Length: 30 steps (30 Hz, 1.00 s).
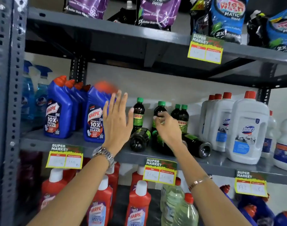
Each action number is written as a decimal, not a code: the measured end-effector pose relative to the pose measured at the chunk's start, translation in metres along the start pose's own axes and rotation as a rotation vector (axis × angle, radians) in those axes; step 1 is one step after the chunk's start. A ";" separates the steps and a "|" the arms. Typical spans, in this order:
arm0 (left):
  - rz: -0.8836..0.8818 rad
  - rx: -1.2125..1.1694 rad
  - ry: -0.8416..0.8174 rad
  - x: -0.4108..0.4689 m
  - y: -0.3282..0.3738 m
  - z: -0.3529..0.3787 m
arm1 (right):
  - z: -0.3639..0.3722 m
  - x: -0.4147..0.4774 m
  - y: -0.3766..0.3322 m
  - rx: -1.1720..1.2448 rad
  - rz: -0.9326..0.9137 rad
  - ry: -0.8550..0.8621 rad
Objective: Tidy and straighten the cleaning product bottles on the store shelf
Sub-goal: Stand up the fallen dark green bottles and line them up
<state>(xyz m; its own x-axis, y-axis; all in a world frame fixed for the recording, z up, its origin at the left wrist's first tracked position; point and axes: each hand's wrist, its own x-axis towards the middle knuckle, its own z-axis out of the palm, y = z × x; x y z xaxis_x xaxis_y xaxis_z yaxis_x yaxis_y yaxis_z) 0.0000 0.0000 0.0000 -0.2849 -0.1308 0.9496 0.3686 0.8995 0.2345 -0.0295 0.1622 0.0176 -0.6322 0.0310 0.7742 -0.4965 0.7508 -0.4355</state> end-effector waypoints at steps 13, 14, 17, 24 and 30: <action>0.122 0.243 -0.328 -0.111 -0.072 0.000 | 0.043 -0.001 -0.014 0.466 0.769 -0.560; 0.136 0.254 -0.328 -0.110 -0.074 0.001 | 0.044 -0.001 -0.013 0.500 0.789 -0.543; 0.154 0.250 -0.304 -0.110 -0.078 0.003 | 0.045 -0.002 -0.009 0.616 0.807 -0.468; 0.158 0.230 -0.261 -0.111 -0.081 0.010 | 0.068 -0.005 -0.006 0.441 0.348 -0.162; 0.158 0.186 -0.232 -0.111 -0.082 0.012 | 0.086 -0.016 -0.002 0.145 0.190 -0.103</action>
<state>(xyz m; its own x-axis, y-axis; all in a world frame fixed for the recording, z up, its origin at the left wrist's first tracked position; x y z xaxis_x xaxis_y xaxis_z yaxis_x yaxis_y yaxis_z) -0.0089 -0.0541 -0.1273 -0.4390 0.0952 0.8935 0.2622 0.9647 0.0261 -0.0698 0.1031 -0.0333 -0.7757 0.0892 0.6247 -0.4386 0.6356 -0.6353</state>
